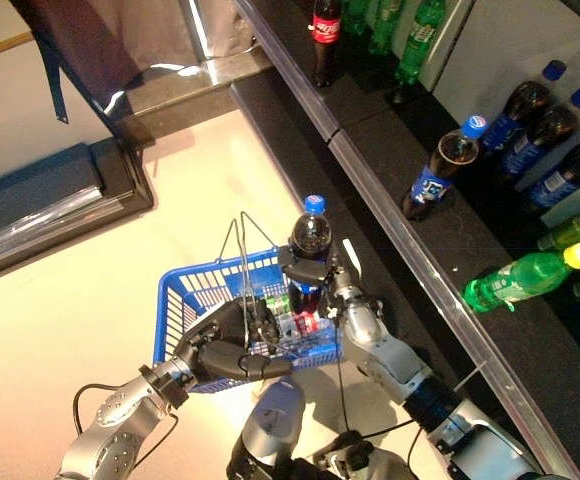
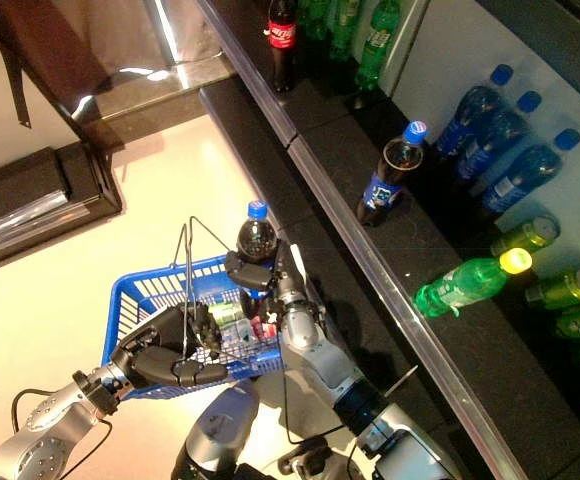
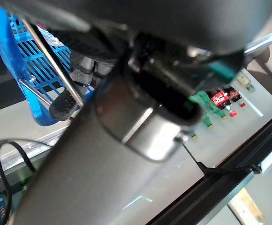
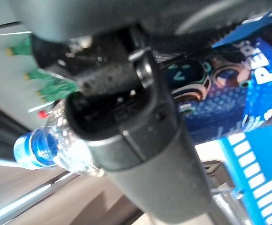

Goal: Pick up the drink and place into the basket.

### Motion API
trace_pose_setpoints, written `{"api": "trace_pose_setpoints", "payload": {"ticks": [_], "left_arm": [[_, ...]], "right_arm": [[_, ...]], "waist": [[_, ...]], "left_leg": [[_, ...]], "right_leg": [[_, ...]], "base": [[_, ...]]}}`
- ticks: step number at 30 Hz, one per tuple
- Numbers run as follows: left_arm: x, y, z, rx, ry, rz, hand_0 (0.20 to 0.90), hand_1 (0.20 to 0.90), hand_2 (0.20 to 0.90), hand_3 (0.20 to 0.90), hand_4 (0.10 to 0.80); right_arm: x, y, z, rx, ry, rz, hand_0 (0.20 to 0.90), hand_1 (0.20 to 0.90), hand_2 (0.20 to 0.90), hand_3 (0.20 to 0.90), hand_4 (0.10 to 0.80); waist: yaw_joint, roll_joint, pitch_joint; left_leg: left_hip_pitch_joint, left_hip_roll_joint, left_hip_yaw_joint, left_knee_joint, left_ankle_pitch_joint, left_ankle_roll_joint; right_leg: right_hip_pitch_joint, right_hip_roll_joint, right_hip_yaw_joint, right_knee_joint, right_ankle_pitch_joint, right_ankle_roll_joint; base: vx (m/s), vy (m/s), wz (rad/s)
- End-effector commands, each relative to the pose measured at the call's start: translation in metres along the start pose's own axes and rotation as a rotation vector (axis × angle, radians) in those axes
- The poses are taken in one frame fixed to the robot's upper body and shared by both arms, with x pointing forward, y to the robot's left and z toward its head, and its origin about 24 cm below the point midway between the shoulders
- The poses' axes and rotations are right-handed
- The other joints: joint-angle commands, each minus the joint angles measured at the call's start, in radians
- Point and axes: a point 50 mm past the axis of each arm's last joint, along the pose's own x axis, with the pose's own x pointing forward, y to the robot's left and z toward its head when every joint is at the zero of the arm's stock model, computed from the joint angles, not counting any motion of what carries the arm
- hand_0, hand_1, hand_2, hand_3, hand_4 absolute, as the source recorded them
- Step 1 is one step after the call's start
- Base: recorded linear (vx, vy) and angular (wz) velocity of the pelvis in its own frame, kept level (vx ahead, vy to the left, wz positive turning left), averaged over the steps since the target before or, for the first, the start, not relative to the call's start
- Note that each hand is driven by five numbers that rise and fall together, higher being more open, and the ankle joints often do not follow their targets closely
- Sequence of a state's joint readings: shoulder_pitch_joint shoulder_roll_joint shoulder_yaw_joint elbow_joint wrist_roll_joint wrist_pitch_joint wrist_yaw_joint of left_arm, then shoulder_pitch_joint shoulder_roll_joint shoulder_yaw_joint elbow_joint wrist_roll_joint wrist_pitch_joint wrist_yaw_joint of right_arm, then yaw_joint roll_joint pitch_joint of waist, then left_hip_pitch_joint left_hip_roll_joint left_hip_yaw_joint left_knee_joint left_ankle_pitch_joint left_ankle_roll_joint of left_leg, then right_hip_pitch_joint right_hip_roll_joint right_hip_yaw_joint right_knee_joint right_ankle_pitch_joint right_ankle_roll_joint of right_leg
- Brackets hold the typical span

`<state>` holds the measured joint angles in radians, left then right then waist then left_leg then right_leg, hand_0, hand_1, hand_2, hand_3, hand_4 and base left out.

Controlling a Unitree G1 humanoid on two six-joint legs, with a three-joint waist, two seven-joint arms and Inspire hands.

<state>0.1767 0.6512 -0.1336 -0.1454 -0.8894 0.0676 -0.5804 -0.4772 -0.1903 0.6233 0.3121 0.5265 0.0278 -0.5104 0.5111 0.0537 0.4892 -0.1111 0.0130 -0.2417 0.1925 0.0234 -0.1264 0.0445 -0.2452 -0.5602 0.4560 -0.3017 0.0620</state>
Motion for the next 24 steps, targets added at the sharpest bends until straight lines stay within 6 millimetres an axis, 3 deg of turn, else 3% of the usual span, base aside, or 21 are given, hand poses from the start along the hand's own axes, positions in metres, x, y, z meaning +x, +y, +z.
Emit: {"api": "trace_pose_setpoints", "payload": {"ticks": [1, 3, 5, 8, 9, 12, 13, 14, 15, 21, 24], "left_arm": [[0.015, -0.075, 0.103, 0.206, -0.562, -0.571, 0.300, 0.300, 0.300, 0.200, 0.100], [0.015, -0.076, 0.105, 0.214, -0.562, -0.575, 0.300, 0.300, 0.300, 0.200, 0.100], [0.017, -0.078, 0.111, 0.253, -0.579, -0.588, 0.300, 0.300, 0.300, 0.200, 0.100], [0.016, -0.079, 0.115, 0.241, -0.609, -0.600, 0.300, 0.300, 0.300, 0.200, 0.100], [0.017, -0.081, 0.118, 0.241, -0.624, -0.610, 0.300, 0.300, 0.300, 0.200, 0.100], [0.018, -0.081, 0.119, 0.264, -0.631, -0.616, 0.300, 0.300, 0.300, 0.200, 0.100], [0.019, -0.082, 0.120, 0.268, -0.631, -0.622, 0.300, 0.300, 0.300, 0.200, 0.100], [0.018, -0.081, 0.120, 0.269, -0.631, -0.619, 0.300, 0.300, 0.300, 0.200, 0.100], [0.019, -0.082, 0.121, 0.273, -0.633, -0.627, 0.300, 0.300, 0.300, 0.200, 0.100], [0.020, -0.081, 0.127, 0.314, -0.642, -0.635, 0.300, 0.300, 0.300, 0.200, 0.100], [0.020, -0.083, 0.129, 0.333, -0.629, -0.651, 0.300, 0.300, 0.300, 0.200, 0.100]], "right_arm": [[0.002, 0.068, 0.059, 0.128, -0.220, 0.198, 0.300, 0.300, 0.300, 0.200, 0.100], [0.004, 0.067, 0.051, 0.111, -0.191, 0.194, 0.300, 0.300, 0.300, 0.200, 0.100], [0.007, 0.065, 0.016, 0.027, -0.051, 0.201, 0.300, 0.300, 0.300, 0.200, 0.100], [0.005, 0.061, -0.003, -0.085, -0.001, 0.225, 0.300, 0.300, 0.300, 0.200, 0.100], [0.004, 0.060, -0.013, -0.158, 0.027, 0.256, 0.300, 0.300, 0.300, 0.200, 0.100], [0.003, 0.062, -0.018, -0.221, 0.036, 0.302, 0.300, 0.300, 0.300, 0.200, 0.100], [0.004, 0.062, -0.019, -0.233, 0.038, 0.309, 0.300, 0.300, 0.300, 0.200, 0.100], [0.004, 0.063, -0.019, -0.233, 0.038, 0.312, 0.300, 0.300, 0.300, 0.200, 0.100], [0.005, 0.063, -0.020, -0.256, 0.043, 0.330, 0.300, 0.300, 0.300, 0.200, 0.100], [0.005, 0.067, -0.033, -0.551, 0.111, 0.564, 0.300, 0.300, 0.300, 0.200, 0.100], [0.005, 0.057, -0.047, -0.776, 0.219, 0.667, 0.300, 0.300, 0.300, 0.200, 0.100]], "waist": [[-0.008, -0.029, -0.187], [-0.005, -0.030, -0.184], [-0.001, -0.037, -0.169], [-0.002, -0.040, -0.156], [-0.004, -0.040, -0.149], [-0.002, -0.049, -0.138], [-0.002, -0.047, -0.136], [-0.001, -0.050, -0.135], [-0.001, -0.050, -0.132], [0.006, -0.062, -0.113], [0.018, -0.074, -0.102]], "left_leg": [[-0.077, -0.041, 0.037, 0.119, -0.042, 0.035], [-0.078, -0.041, 0.036, 0.117, -0.043, 0.035], [-0.092, -0.045, 0.036, 0.105, -0.041, 0.037], [-0.101, -0.046, 0.036, 0.097, -0.040, 0.038], [-0.116, -0.053, 0.034, 0.085, -0.012, 0.046], [-0.112, -0.047, 0.033, 0.081, -0.036, 0.041], [-0.124, -0.053, 0.033, 0.076, -0.010, 0.046], [-0.113, -0.048, 0.033, 0.079, -0.036, 0.041], [-0.126, -0.054, 0.033, 0.073, -0.009, 0.047], [-0.139, -0.056, 0.031, 0.055, -0.001, 0.051], [-0.142, -0.054, 0.023, 0.042, 0.005, 0.055]], "right_leg": [[0.107, 0.041, 0.047, -0.244, 0.188, -0.004], [0.104, 0.041, 0.047, -0.245, 0.187, -0.003], [0.090, 0.039, 0.046, -0.253, 0.192, 0.004], [0.078, 0.039, 0.048, -0.259, 0.197, 0.008], [0.063, 0.034, 0.036, -0.268, 0.220, 0.005], [0.060, 0.039, 0.051, -0.267, 0.203, 0.012], [0.051, 0.034, 0.039, -0.273, 0.223, 0.007], [0.058, 0.039, 0.051, -0.267, 0.203, 0.012], [0.048, 0.035, 0.039, -0.274, 0.224, 0.008], [0.025, 0.034, 0.039, -0.274, 0.227, 0.010], [0.019, 0.038, 0.034, -0.276, 0.228, 0.009]], "base": [[0.041, -0.054, 0.01], [0.003, -0.034, 0.10], [-0.103, -0.024, 0.17], [-0.107, 0.004, 0.01], [-0.170, 0.021, 0.00], [-0.062, -0.032, 0.03], [0.044, -0.062, 0.08], [-0.092, 0.032, 0.05], [-0.055, -0.024, 0.01], [-0.052, -0.016, -0.01], [-0.021, -0.052, 0.02]]}}
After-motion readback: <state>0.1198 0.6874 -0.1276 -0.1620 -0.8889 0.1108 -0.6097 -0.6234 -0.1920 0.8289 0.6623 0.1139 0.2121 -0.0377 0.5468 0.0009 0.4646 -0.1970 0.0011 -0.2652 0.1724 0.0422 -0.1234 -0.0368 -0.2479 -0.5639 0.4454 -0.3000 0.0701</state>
